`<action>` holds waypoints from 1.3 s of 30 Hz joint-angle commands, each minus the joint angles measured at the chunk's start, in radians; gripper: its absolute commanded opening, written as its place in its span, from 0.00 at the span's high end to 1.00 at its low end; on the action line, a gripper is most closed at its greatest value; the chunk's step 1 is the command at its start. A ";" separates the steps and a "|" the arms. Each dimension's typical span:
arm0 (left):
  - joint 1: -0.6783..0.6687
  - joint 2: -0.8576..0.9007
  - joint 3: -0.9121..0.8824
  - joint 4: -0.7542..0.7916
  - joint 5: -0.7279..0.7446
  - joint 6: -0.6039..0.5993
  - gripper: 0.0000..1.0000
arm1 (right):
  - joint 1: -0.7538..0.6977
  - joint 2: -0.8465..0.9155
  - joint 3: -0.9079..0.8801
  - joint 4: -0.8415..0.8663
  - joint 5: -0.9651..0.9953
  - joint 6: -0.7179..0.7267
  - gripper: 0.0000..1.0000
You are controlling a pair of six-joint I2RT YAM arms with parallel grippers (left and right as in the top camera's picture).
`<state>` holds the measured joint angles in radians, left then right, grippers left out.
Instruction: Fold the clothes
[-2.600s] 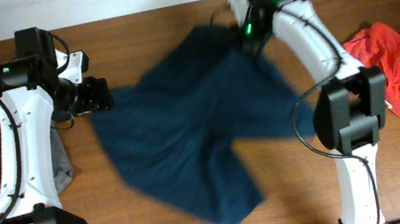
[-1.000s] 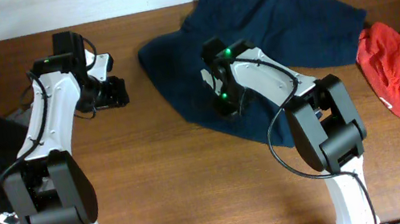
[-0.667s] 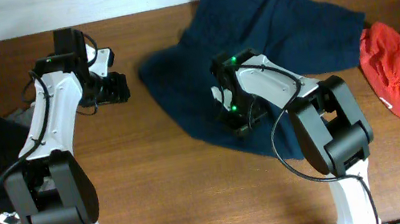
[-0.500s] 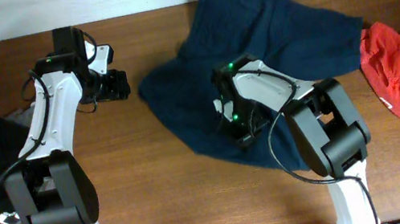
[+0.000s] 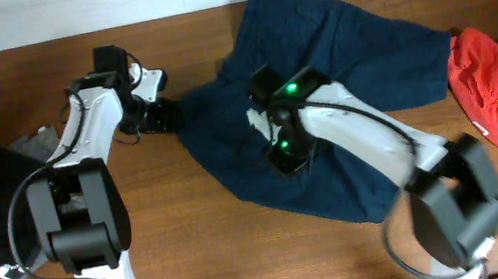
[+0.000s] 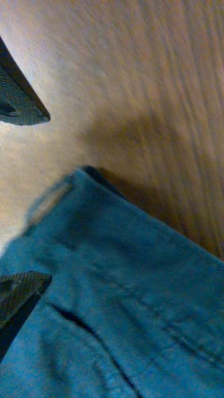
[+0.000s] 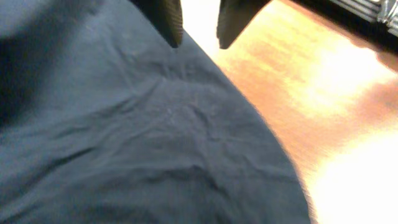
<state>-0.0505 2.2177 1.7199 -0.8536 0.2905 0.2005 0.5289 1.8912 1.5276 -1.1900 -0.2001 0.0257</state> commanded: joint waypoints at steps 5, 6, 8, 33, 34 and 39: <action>-0.030 0.006 -0.005 0.050 0.036 0.031 0.44 | -0.068 -0.086 0.000 -0.010 0.013 0.071 0.71; -0.036 0.006 -0.005 0.050 0.035 0.031 0.50 | -0.079 -0.086 0.000 -0.011 0.013 0.091 0.71; -0.045 0.009 -0.005 0.053 0.035 0.031 0.59 | -0.103 -0.086 0.000 -0.010 0.012 0.124 0.71; -0.030 0.066 0.014 -0.003 -0.113 -0.071 1.00 | -0.238 -0.085 -0.004 -0.037 -0.020 0.169 0.60; -0.019 0.060 0.016 -0.022 -0.137 -0.117 0.99 | -0.252 -0.084 -0.008 -0.041 -0.002 0.177 0.56; 0.042 0.012 0.016 -0.081 -0.157 -0.175 1.00 | -0.329 -0.084 -0.088 -0.049 -0.002 0.182 0.53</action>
<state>-0.0601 2.2650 1.7321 -0.9127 0.1993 0.0940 0.2382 1.8111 1.4879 -1.2297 -0.2268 0.1947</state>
